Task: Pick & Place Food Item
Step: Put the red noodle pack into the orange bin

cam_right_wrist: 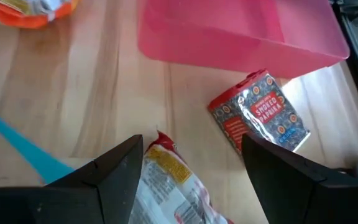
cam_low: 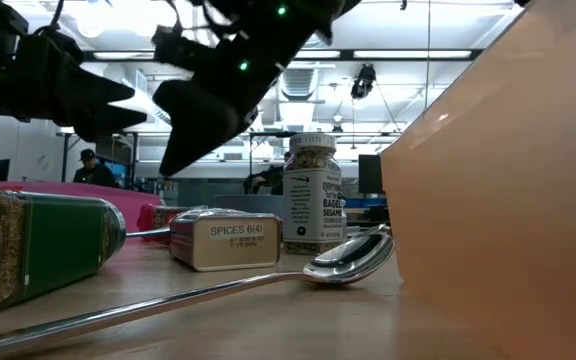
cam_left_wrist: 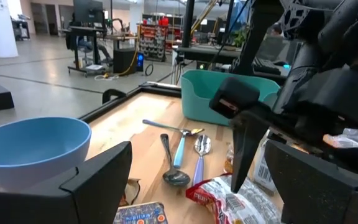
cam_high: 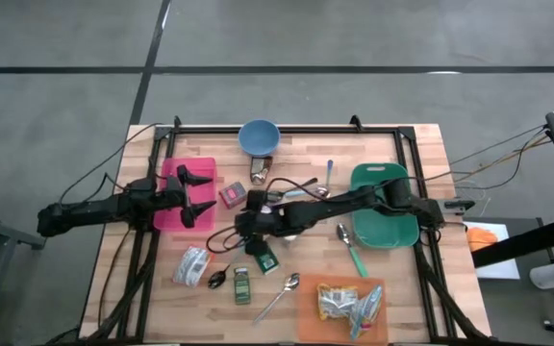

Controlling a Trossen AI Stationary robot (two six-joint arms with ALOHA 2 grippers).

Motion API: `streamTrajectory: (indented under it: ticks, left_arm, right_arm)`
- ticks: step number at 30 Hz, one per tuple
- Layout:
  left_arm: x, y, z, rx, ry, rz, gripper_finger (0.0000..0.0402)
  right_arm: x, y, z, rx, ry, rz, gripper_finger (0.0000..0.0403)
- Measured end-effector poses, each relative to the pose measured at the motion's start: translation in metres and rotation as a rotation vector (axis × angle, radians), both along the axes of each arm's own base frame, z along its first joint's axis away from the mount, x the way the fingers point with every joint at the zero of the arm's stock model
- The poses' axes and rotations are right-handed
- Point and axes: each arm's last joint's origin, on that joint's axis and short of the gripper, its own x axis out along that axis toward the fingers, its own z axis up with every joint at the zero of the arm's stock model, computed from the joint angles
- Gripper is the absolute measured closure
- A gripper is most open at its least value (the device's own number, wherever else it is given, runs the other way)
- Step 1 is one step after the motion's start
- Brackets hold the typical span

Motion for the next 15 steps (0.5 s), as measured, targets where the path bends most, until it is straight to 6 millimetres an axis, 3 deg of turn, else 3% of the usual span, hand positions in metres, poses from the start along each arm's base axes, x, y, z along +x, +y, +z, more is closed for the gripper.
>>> streamTrajectory:
  ticks: [10,15]
  left_arm:
    - [0.0,0.0,0.0,0.0,0.002,0.0,0.003]
    - [0.0,0.0,0.0,0.0,0.001,0.0,0.003]
  right_arm:
    - [0.015,-0.009,-0.031,0.035,0.106,-0.084,0.0133]
    - [0.02,-0.006,-0.036,0.028,0.104,-0.057,0.0133]
